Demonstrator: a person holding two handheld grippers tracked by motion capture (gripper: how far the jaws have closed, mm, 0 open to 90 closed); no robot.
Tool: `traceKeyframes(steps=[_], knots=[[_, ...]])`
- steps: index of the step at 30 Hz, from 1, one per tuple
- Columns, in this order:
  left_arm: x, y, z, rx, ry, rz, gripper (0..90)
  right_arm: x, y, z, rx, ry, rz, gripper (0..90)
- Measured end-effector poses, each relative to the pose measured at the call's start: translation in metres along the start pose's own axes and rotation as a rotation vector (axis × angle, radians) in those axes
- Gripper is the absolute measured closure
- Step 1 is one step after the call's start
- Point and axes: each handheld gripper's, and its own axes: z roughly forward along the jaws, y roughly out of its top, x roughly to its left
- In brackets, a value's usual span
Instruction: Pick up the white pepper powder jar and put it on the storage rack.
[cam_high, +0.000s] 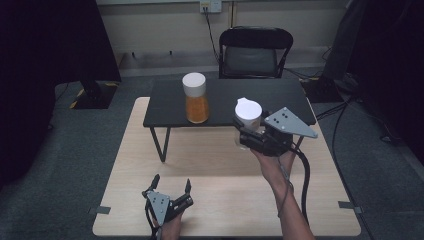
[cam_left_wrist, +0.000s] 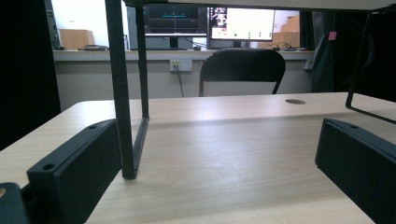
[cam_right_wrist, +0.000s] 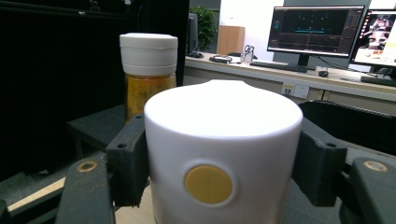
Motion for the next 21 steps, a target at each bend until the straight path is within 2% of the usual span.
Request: traceKeyframes(steps=[15, 18, 21], knots=[[0.000, 0.000, 0.000, -0.001, 0.000, -0.001, 0.1, -0.011, 0.015, 0.036, 0.006, -0.050, 0.022, 30.3], [0.000, 0.000, 0.000, 0.000, 0.000, -0.001, 0.1, -0.014, 0.015, 0.042, -0.004, -0.057, 0.053, 30.3], [0.000, 0.000, 0.000, 0.000, 0.000, -0.001, 0.1, -0.013, 0.017, 0.047, -0.007, -0.071, 0.041, 30.3]])
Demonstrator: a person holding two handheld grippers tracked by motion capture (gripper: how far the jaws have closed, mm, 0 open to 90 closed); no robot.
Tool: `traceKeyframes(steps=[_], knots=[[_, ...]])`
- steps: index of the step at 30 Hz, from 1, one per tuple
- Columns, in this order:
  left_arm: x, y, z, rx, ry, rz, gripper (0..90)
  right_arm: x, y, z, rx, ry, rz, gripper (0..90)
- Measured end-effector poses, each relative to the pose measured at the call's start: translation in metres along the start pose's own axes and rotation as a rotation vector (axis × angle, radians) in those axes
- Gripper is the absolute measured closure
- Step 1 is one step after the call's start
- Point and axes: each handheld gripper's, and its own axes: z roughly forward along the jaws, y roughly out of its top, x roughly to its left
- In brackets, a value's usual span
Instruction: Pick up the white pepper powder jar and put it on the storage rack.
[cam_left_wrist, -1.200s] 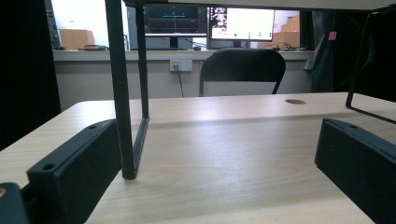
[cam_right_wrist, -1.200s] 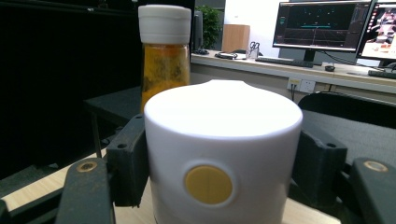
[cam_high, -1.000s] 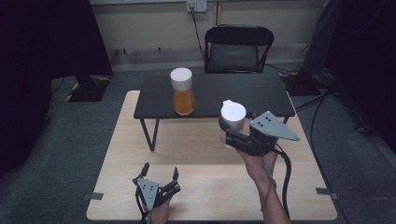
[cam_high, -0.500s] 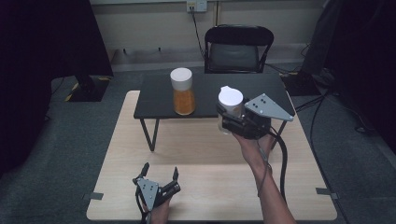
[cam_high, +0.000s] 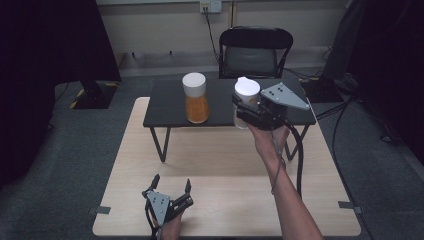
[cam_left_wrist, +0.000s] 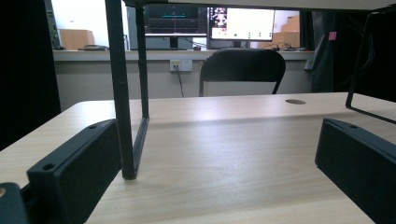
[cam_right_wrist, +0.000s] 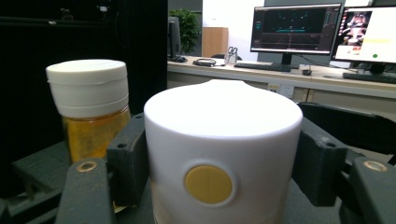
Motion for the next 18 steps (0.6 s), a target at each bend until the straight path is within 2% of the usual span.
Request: traceKeyframes(steps=[8, 12, 18], knots=[[0.000, 0.000, 0.000, 0.000, 0.000, 0.001, 0.1, 0.001, 0.002, 0.019, 0.010, -0.030, -0.021, 30.3], [0.000, 0.000, 0.000, -0.001, 0.000, 0.001, 0.1, 0.000, -0.002, 0.030, 0.012, -0.037, -0.006, 30.3], [0.000, 0.000, 0.000, -0.001, 0.000, 0.001, 0.1, 0.000, -0.003, 0.034, 0.016, -0.038, -0.005, 30.3]])
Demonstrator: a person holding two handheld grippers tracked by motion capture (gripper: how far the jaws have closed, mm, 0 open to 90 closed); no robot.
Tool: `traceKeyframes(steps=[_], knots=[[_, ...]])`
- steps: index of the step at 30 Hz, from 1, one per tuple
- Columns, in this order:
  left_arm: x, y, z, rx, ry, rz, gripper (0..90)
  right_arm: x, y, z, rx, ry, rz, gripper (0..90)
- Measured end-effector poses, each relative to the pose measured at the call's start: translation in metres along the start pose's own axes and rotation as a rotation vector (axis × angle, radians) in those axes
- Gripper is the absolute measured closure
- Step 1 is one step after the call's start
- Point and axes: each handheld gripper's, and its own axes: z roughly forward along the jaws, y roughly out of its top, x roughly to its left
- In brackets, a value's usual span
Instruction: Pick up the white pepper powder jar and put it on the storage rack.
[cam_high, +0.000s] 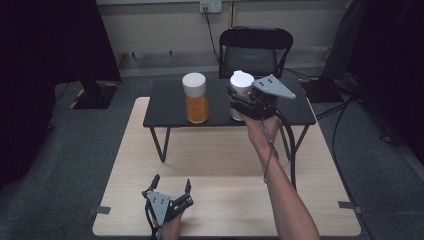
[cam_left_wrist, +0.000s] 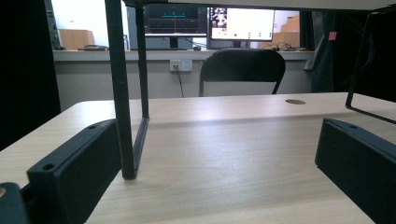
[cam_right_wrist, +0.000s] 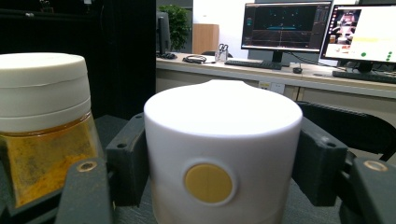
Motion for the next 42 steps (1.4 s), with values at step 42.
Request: traceKeyframes(steps=[42], knots=[[0.001, 0.000, 0.000, 0.000, -0.004, 0.000, 0.0, 0.004, -0.019, -0.011, -0.069, -0.016, 0.023, 0.0]])
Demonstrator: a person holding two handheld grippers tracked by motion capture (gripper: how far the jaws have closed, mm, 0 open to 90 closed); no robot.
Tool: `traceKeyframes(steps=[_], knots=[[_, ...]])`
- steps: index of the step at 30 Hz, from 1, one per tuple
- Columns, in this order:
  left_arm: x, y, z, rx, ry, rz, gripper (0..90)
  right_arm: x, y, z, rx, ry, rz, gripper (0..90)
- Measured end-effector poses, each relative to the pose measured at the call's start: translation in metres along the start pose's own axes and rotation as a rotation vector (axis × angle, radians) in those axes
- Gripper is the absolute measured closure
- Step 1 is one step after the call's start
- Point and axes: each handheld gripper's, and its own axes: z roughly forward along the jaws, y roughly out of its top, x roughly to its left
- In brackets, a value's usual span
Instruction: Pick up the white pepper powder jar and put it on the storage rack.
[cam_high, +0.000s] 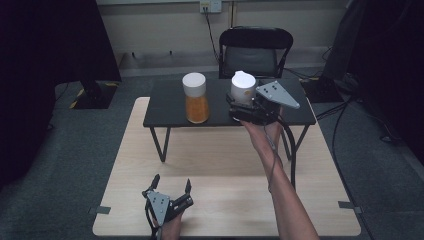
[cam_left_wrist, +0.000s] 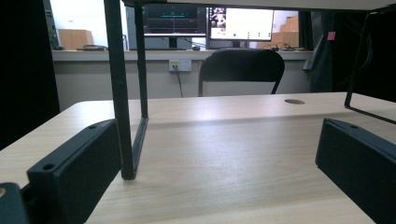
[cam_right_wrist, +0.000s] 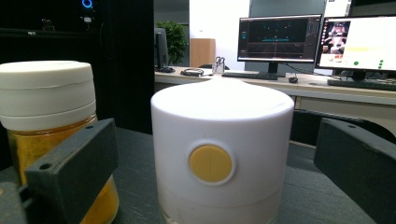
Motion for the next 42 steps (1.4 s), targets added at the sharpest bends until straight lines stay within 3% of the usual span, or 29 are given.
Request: traceKeyframes(steps=[23, 42], knots=[[0.000, 0.000, 0.000, 0.000, 0.000, 0.000, 0.1, 0.005, -0.024, -0.034, -0.073, 0.008, 0.009, 0.0], [0.000, 0.000, 0.000, 0.000, 0.000, 0.000, 0.1, 0.020, -0.051, -0.071, -0.103, -0.028, -0.068, 0.0]])
